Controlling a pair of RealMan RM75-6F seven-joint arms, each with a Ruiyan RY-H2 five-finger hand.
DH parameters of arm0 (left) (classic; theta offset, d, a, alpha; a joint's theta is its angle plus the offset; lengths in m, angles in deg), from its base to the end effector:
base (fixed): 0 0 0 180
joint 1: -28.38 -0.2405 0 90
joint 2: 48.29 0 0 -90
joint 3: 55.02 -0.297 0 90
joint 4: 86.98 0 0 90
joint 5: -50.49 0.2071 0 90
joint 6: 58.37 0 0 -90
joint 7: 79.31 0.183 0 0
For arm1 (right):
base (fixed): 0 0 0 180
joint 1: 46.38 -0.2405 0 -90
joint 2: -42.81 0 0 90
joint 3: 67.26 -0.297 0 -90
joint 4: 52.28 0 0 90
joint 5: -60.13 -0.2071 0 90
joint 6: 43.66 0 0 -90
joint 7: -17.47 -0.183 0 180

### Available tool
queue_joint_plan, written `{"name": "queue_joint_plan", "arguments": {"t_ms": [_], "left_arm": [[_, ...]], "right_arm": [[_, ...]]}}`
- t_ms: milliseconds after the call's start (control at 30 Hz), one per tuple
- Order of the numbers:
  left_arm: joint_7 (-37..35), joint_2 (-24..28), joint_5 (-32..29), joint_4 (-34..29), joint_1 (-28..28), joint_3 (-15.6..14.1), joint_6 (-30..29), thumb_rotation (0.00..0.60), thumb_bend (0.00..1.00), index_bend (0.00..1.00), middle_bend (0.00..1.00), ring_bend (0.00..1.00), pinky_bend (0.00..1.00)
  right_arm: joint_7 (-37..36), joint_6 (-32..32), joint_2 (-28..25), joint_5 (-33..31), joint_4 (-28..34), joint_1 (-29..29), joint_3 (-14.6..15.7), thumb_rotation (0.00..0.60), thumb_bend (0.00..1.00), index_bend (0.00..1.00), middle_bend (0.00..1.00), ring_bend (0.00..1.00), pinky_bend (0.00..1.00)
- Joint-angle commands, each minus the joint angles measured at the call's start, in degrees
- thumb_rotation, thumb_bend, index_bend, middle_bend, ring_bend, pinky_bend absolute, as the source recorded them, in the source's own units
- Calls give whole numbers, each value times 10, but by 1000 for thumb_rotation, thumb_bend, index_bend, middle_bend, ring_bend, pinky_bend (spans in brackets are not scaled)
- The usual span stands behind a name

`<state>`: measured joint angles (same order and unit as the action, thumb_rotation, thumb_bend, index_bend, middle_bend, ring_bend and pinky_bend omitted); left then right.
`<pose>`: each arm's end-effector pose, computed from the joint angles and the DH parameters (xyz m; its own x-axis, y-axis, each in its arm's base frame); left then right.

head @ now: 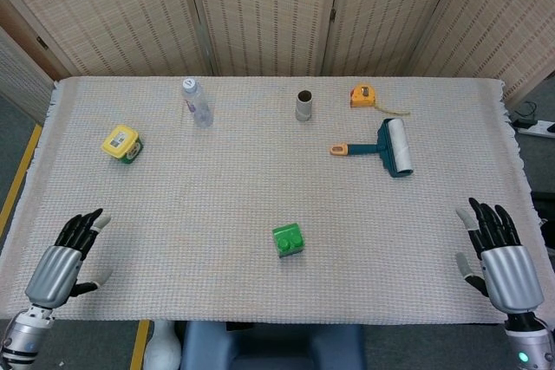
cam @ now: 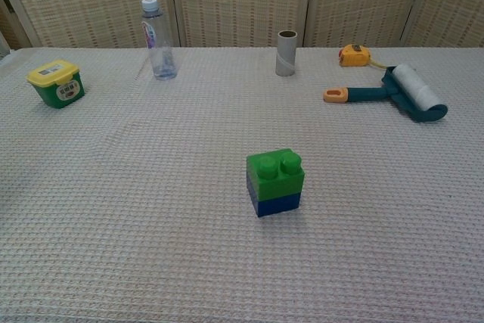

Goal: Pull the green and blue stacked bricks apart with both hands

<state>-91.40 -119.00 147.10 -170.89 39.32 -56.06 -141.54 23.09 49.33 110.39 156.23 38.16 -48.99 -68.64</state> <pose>-0.3206 0.2415 0.1198 0.2649 0.1092 0.9581 0.9359 -0.2684 -0.2282 -0.3200 -0.2012 0.1674 0.4521 0.1067 0.8856 -0.8752 -0.1385 0.4635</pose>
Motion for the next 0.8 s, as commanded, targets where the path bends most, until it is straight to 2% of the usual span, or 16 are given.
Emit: {"name": "queue_joint_plan", "arguments": {"t_ms": [33,167,300,567,800], "left_arm": [[-96,-44,-2,44,52,-10,85,600,270,0,38,0,0],[-78,-50,-45,17,73,5,137,600,255,0,38,0,0],[-60,-43,-98,-39,91,25,182,600,255,0,43,0,0],[-5,-69,-160,-90,116,57,208,600,255,0,44,0,0],[52,-116,-194,-106,130,58,227,600,255,0,44,0,0]], "right_arm": [[-4,-11,-1,0,7,-4,3,600,458,0,0,0,0],[-8,-23,0,-11,12,-8,-1,600,457,0,0,0,0],[-21,-49,5,-22,10,-25,-9,600,457,0,0,0,0],[-50,-80,1,-39,1,-45,-18,600,458,0,0,0,0],[-72,-77,-6,-46,-1,-48,-24,600,457,0,0,0,0]]}}
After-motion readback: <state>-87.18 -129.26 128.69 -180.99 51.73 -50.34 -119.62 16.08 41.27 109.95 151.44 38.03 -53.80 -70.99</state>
